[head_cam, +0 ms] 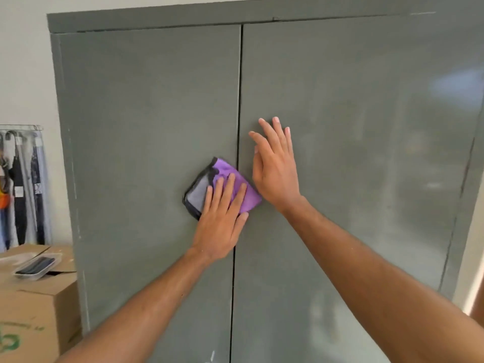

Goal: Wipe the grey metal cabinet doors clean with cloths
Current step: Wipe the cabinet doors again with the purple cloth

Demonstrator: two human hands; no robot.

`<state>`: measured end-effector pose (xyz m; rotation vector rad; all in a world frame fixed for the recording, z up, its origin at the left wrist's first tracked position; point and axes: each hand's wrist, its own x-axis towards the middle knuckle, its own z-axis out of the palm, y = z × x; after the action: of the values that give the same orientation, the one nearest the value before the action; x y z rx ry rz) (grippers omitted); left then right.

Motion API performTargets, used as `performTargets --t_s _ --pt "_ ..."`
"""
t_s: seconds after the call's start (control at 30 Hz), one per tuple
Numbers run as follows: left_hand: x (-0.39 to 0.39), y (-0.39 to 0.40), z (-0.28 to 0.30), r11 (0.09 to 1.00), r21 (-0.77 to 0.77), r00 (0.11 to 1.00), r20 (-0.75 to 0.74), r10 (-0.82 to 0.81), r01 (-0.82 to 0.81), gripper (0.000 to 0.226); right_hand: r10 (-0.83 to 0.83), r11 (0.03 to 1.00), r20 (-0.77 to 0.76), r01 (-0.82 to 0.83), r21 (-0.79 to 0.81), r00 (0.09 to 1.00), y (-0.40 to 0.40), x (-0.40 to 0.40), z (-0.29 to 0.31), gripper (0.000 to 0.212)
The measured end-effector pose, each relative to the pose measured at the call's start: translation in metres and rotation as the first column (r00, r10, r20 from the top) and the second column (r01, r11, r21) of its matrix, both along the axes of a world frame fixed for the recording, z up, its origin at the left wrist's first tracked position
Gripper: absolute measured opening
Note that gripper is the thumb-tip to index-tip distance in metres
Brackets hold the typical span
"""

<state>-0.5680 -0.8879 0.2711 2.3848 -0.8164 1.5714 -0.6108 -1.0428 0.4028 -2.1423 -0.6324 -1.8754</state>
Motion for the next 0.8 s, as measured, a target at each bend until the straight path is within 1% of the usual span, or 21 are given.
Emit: performTargets --t_s 0.03,0.07,0.1,0.13,0.17,0.2,0.23,0.27,0.3,0.33,0.37,0.4,0.43,0.47,0.5,0.53,0.6,0.67,0.73,0.77,0.8 --pt "0.005 0.030 -0.022 1.000 0.016 0.999 -0.033 0.012 -0.011 0.064 0.003 1.000 0.003 -0.002 -0.012 1.000 0.010 0.004 -0.003 0.037" --pt "0.012 0.063 -0.032 0.999 -0.042 0.997 -0.071 0.022 -0.026 0.065 0.005 1.000 0.007 -0.005 -0.022 1.000 0.020 0.008 -0.005 0.036" --pt "0.022 0.094 -0.030 0.987 -0.153 0.993 -0.118 0.032 -0.050 0.067 0.008 1.000 0.009 -0.008 -0.023 1.000 0.030 0.011 -0.006 0.036" --pt "0.033 0.122 -0.017 0.952 -0.298 0.983 -0.181 0.019 -0.073 0.068 0.013 1.000 0.011 -0.013 -0.013 1.000 0.041 0.015 -0.006 0.035" --pt "0.044 0.143 0.006 0.885 -0.452 0.971 -0.241 -0.005 -0.108 0.070 0.017 1.000 0.010 -0.017 -0.001 1.000 0.053 0.020 -0.005 0.036" --pt "0.055 0.159 0.036 0.811 -0.569 0.961 -0.274 -0.030 -0.137 0.070 0.015 1.000 0.009 -0.015 0.003 1.000 0.065 0.025 -0.004 0.036" --pt "0.063 0.168 0.066 0.770 -0.622 0.963 -0.267 -0.041 -0.140 0.069 0.008 1.000 0.010 -0.008 -0.005 1.000 0.078 0.030 -0.004 0.038" --pt "0.066 0.172 0.090 0.775 -0.618 0.969 -0.246 -0.031 -0.132 0.067 -0.001 1.000 0.014 0.002 -0.024 1.000 0.092 0.036 -0.003 0.039" --pt "0.069 0.173 0.101 0.819 -0.564 0.981 -0.196 -0.007 -0.106 0.065 -0.009 0.999 0.021 0.010 -0.043 1.000 0.105 0.041 -0.002 0.041" --pt "0.072 0.175 0.098 0.882 -0.467 0.992 -0.128 0.012 -0.071 0.063 -0.012 0.998 0.029 0.013 -0.057 1.000 0.119 0.046 0.001 0.042" --pt "0.072 0.180 0.080 0.929 -0.367 0.997 -0.074 0.019 -0.045 0.062 -0.010 0.998 0.031 0.012 -0.063 0.999 0.133 0.049 0.003 0.042" --pt "0.072 0.188 0.053 0.958 -0.286 0.998 -0.062 0.018 -0.035 0.062 -0.008 0.998 0.030 0.009 -0.061 1.000 0.148 0.052 0.005 0.042" --pt "0.074 0.202 0.021 0.971 -0.238 0.997 -0.074 0.011 -0.028 0.061 -0.011 0.998 0.027 0.013 -0.053 1.000 0.162 0.055 0.006 0.042" --pt "0.072 0.217 -0.010 0.973 -0.232 0.993 -0.120 -0.006 -0.022 0.061 -0.018 0.998 0.023 0.020 -0.051 1.000 0.173 0.058 0.005 0.043" --pt "0.073 0.237 -0.031 0.965 -0.262 0.986 -0.169 -0.014 -0.031 0.061 -0.033 0.997 0.024 0.035 -0.069 0.999 0.183 0.062 0.002 0.044" --pt "0.077 0.258 -0.038 0.955 -0.295 0.977 -0.213 -0.024 -0.041 0.061 -0.056 0.992 0.030 0.059 -0.109 0.998 0.193 0.068 -0.002 0.046" --pt "0.091 0.294 -0.014 0.938 -0.340 0.966 -0.258 -0.023 -0.069 0.065 -0.113 0.963 0.050 0.122 -0.240 0.992 0.207 0.079 -0.011 0.052" --pt "0.105 0.313 0.044 0.901 -0.421 0.964 -0.264 -0.012 -0.105 0.067 -0.166 0.932 0.061 0.177 -0.318 0.984 0.219 0.091 -0.017 0.057" --pt "0.116 0.323 0.105 0.875 -0.473 0.975 -0.220 -0.004 -0.103 0.065 -0.217 0.929 0.065 0.226 -0.293 0.974 0.230 0.098 -0.016 0.055" --pt "0.120 0.325 0.122 0.877 -0.473 0.984 -0.177 0.003 -0.088 0.063 -0.239 0.930 0.071 0.249 -0.272 0.968 0.235 0.101 -0.016 0.052" --pt "0.123 0.326 0.126 0.882 -0.464 0.990 -0.138 0.012 -0.075 0.061 -0.258 0.929 0.080 0.270 -0.254 0.963 0.239 0.104 -0.015 0.049"
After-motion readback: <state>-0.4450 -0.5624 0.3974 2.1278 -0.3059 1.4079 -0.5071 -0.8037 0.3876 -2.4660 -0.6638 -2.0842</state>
